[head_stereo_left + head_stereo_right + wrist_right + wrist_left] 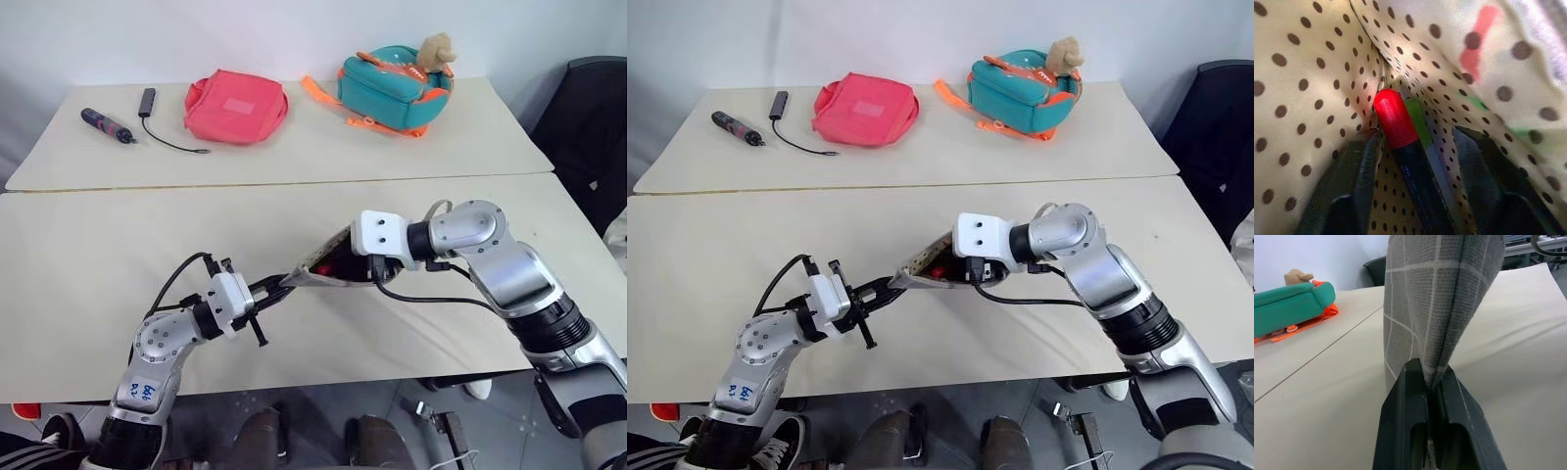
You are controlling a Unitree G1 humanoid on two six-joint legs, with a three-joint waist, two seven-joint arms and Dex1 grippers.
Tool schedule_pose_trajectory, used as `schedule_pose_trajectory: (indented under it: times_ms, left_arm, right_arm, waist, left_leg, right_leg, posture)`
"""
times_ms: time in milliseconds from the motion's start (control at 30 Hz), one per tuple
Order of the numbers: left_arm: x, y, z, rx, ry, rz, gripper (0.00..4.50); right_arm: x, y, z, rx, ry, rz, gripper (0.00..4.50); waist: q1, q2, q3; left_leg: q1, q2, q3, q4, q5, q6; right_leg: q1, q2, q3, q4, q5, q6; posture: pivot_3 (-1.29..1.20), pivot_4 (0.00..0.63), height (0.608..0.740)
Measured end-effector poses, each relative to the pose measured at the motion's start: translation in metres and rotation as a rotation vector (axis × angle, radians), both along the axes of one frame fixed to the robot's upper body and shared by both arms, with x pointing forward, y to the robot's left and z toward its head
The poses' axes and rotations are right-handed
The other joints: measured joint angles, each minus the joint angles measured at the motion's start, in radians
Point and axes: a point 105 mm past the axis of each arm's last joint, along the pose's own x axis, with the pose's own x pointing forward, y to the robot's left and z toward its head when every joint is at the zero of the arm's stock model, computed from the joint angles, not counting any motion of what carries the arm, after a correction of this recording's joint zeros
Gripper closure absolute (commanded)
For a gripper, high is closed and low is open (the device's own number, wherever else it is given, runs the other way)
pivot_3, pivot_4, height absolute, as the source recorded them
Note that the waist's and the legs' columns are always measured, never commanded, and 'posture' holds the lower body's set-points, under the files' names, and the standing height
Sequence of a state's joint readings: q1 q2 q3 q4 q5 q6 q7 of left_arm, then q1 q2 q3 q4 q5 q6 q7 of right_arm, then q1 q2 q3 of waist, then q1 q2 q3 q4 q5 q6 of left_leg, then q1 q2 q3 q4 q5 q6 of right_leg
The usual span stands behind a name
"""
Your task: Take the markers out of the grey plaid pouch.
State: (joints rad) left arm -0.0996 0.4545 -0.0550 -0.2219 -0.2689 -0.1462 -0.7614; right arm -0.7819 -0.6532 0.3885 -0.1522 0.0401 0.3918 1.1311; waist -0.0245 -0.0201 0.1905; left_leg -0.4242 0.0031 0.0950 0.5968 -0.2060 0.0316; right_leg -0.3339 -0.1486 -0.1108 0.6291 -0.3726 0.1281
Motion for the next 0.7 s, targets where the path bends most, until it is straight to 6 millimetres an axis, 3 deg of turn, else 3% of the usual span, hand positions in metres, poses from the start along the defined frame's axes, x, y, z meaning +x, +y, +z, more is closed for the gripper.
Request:
schedule_pose_trajectory:
  times_ms: [100, 300, 400, 533, 700]
  left_arm:
    - [0.0, -0.001, 0.001, 0.001, -0.001, -0.004, 4.5]
    - [0.0, -0.002, -0.001, 0.006, 0.014, -0.014, 4.5]
    - [0.0, -0.002, -0.001, 0.008, 0.015, -0.018, 4.5]
    - [0.0, -0.002, -0.001, 0.007, 0.014, -0.014, 4.5]
    - [0.001, -0.001, 0.0, 0.009, 0.004, 0.001, 4.5]
  right_arm:
    - [0.005, 0.002, 0.0, -0.003, -0.048, -0.011, 1.87]
    - [0.013, 0.005, -0.022, -0.08, -0.098, -0.016, 1.87]
    - [0.012, 0.006, -0.023, -0.075, -0.099, -0.014, 2.44]
    - [0.011, 0.009, -0.024, -0.063, -0.092, -0.007, 3.77]
    - [0.006, 0.008, -0.017, -0.013, -0.029, -0.005, 3.86]
  waist:
    - [0.0, 0.0, 0.0]
    - [0.0, 0.0, 0.0]
    - [0.0, 0.0, 0.0]
    - [0.0, 0.0, 0.0]
    - [0.001, 0.0, 0.0]
  left_leg:
    - [0.0, 0.0, 0.0, 0.0, 0.0, 0.0]
    - [0.0, -0.001, 0.0, 0.0, 0.0, 0.0]
    - [0.0, -0.001, -0.001, 0.0, 0.0, 0.0]
    - [0.0, -0.001, -0.001, 0.001, 0.0, 0.0]
    - [0.002, -0.001, -0.002, 0.001, 0.0, 0.0]
  right_leg:
    - [0.0, 0.0, 0.0, 0.0, 0.0, 0.0]
    - [0.0, 0.001, -0.001, 0.001, 0.0, 0.0]
    - [0.001, 0.001, -0.001, 0.001, 0.0, 0.0]
    - [0.001, 0.001, -0.001, 0.0, 0.0, 0.0]
    - [0.004, 0.001, -0.002, 0.0, 0.0, 0.0]
  posture:
    - [0.0, 0.15, 0.74]
    - [0.0, 0.15, 0.74]
    - [0.0, 0.15, 0.74]
    - [0.0, 0.15, 0.74]
    - [0.0, 0.15, 0.74]
